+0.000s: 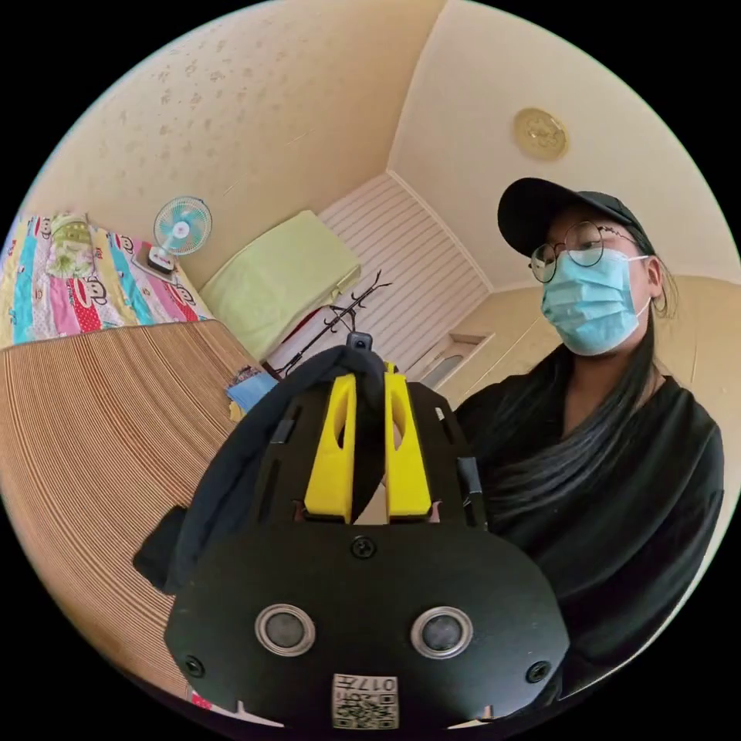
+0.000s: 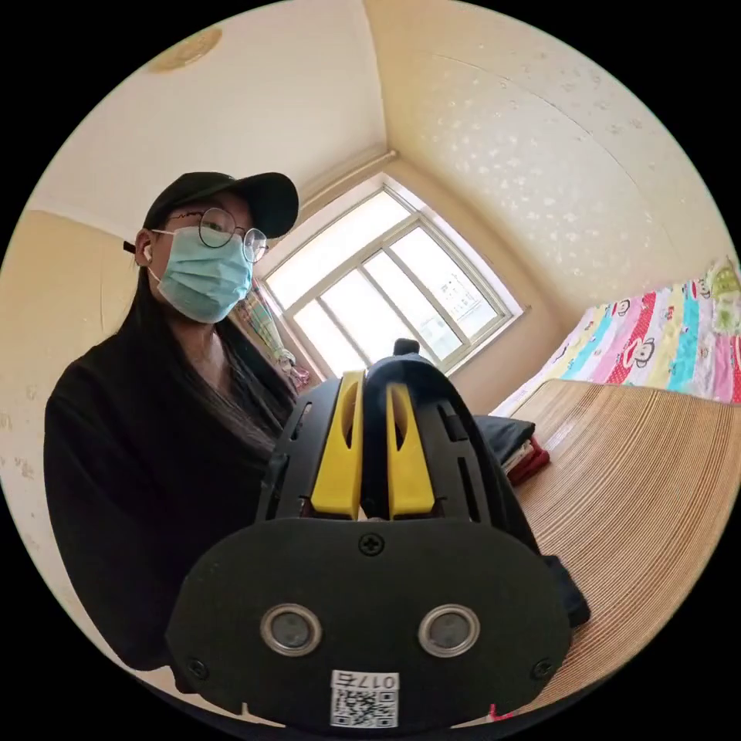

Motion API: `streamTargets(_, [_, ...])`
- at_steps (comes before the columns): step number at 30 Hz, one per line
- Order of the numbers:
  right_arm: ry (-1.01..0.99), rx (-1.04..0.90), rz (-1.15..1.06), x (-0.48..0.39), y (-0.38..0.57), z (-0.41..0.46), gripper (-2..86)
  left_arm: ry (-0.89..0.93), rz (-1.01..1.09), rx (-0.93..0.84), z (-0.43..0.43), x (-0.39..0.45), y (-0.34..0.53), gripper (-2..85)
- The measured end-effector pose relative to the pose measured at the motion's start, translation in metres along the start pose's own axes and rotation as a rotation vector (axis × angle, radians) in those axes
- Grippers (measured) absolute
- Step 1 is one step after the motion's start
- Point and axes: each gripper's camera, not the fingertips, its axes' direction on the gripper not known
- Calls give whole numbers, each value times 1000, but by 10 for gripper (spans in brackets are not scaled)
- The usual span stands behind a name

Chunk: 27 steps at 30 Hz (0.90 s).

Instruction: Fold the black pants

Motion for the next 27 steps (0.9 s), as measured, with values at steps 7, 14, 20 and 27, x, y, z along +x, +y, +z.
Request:
streamTargets(7, [342, -235, 206, 113, -56, 15, 42, -357, -148, -73, 25, -65, -63, 55])
streamTargets(14, [640, -397, 277, 176, 10, 70, 54, -513, -259, -185, 53, -174, -26, 54])
streamTargets(20, [489, -598, 650, 200, 211, 98, 54, -429, -603, -305, 101, -222, 153, 58])
streamTargets(27, [465, -811, 1009, 204, 306, 73, 88, -392, -1161, -164, 83, -223, 297, 98])
